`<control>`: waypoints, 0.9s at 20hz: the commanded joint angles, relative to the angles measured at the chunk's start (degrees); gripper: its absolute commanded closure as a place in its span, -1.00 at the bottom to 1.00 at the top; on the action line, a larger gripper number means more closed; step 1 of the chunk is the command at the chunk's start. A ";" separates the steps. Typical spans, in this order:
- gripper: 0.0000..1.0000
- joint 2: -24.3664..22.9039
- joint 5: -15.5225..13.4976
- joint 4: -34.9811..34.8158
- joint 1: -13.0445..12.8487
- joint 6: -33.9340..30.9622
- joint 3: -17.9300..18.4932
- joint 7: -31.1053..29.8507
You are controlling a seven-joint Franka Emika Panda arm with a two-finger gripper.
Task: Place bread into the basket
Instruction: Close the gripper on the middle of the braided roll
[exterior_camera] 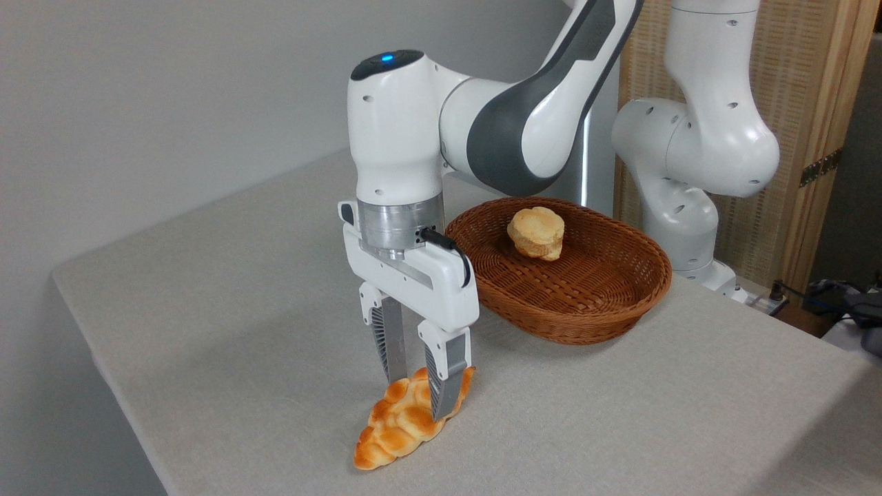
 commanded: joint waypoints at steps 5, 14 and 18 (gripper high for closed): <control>-0.84 0.05 0.98 -2.77 -0.36 5.35 0.20 -0.33; 0.05 0.40 0.98 -2.77 -0.36 5.79 0.11 2.31; 0.21 0.32 0.98 -2.77 -0.45 5.70 0.11 2.75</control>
